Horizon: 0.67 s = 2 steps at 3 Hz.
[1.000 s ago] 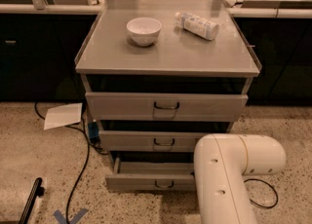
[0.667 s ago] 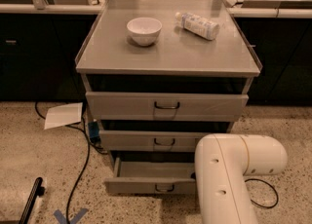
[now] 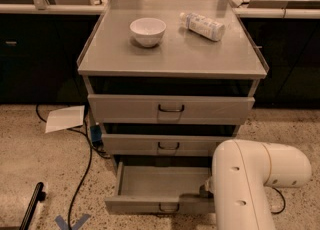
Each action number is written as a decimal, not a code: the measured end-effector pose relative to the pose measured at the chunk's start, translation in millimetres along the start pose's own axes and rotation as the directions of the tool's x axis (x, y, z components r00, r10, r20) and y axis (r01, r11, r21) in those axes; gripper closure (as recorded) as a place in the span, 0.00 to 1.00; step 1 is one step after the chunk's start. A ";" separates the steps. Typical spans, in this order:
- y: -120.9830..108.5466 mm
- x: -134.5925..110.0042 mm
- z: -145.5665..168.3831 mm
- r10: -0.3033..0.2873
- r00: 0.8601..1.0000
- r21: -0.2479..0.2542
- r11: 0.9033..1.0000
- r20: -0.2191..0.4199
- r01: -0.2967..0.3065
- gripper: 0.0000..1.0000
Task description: Open bottom drawer
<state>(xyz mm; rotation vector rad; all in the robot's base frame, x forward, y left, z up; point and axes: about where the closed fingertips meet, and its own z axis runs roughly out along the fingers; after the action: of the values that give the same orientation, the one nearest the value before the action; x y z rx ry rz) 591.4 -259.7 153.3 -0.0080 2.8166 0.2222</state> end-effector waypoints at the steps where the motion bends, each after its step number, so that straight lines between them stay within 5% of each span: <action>1: -2.7 28.6 -11.8 0.028 0.998 -0.065 0.997 -0.052 -0.031 1.00; 2: -2.6 49.5 -26.0 0.034 0.995 -0.135 0.990 -0.090 -0.046 1.00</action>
Offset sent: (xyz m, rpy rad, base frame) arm -0.0830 -0.0111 0.0210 0.2233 0.1282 0.0382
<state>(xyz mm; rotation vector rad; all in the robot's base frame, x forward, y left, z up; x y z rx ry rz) 536.4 -265.3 162.0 0.0081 2.8844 0.4343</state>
